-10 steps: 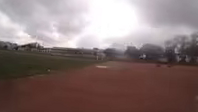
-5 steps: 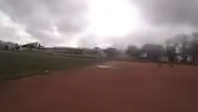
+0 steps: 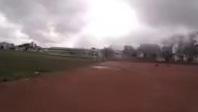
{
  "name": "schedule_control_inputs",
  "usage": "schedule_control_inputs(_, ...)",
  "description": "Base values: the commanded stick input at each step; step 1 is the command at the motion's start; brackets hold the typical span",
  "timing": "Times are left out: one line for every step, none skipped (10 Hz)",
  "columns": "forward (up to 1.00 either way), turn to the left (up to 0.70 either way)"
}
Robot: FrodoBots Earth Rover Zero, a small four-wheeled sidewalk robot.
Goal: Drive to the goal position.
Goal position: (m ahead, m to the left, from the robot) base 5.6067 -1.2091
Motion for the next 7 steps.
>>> schedule_control_inputs(0.7,-0.35)
schedule_control_inputs(0.7,-0.35)
schedule_control_inputs(0.7,-0.35)
schedule_control_inputs(0.7,-0.35)
schedule_control_inputs(0.7,-0.35)
schedule_control_inputs(0.7,-0.35)
schedule_control_inputs(0.7,-0.35)
